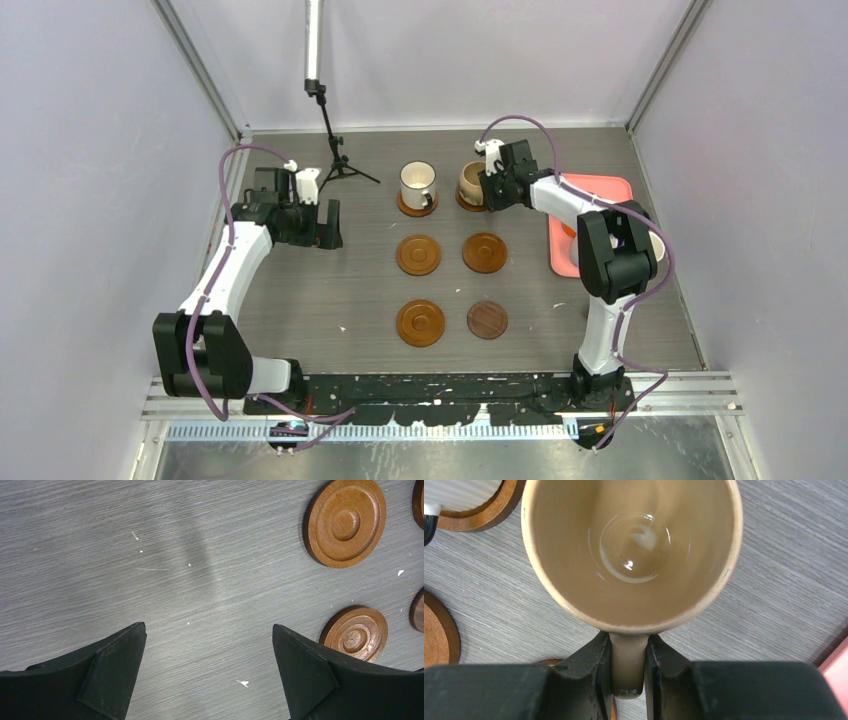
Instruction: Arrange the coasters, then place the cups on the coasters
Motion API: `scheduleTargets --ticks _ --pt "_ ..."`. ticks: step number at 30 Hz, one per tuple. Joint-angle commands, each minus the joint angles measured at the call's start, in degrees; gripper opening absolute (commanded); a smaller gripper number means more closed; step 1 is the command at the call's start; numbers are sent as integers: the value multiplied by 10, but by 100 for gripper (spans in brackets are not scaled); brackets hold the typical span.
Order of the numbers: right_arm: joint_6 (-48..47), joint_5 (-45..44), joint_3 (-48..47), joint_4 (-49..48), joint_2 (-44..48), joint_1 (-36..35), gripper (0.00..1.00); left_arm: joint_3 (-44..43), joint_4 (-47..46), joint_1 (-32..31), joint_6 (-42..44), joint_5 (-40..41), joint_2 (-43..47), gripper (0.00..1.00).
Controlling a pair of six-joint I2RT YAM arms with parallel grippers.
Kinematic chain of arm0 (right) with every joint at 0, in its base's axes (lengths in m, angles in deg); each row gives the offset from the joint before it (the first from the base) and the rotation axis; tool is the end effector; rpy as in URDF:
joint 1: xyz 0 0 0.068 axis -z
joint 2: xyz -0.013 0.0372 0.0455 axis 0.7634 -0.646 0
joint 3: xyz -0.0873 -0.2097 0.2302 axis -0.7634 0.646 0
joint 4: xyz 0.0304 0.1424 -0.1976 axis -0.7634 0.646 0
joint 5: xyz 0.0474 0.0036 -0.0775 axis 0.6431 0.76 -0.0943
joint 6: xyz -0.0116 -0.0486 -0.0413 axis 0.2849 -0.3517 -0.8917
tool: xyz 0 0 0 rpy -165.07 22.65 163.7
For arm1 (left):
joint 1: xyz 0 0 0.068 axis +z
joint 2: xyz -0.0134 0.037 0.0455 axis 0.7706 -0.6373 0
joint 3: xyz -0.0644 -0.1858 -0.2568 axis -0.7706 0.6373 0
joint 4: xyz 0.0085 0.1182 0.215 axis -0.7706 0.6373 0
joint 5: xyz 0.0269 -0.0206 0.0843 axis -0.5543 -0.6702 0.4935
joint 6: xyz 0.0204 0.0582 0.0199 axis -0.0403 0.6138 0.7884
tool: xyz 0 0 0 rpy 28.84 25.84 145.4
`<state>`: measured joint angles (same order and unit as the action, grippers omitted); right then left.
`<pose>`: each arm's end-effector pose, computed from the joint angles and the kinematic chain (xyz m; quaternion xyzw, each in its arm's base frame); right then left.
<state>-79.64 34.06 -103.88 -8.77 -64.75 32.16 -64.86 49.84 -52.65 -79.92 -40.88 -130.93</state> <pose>0.4212 0.1407 0.2436 -0.2399 0.8988 0.0882 0.3561 0.2511 -0.0236 0.3189 0.0729 0.9439 -0.1337 0.2931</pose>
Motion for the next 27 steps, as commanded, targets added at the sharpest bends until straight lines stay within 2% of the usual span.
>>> scheduleTargets --ticks 1,6,16,27 --pt "3 -8 -11 -64 17 -8 0 -11 -16 2 -7 -9 2 100" --pt "6 -15 -13 -60 10 -9 5 -12 -16 2 -6 -10 2 100" --pt "4 -7 -15 -43 13 -9 45 -15 -12 2 0 -8 -2 100" --pt "-31 7 -19 37 70 -6 71 -17 -7 2 17 -38 -5 100"
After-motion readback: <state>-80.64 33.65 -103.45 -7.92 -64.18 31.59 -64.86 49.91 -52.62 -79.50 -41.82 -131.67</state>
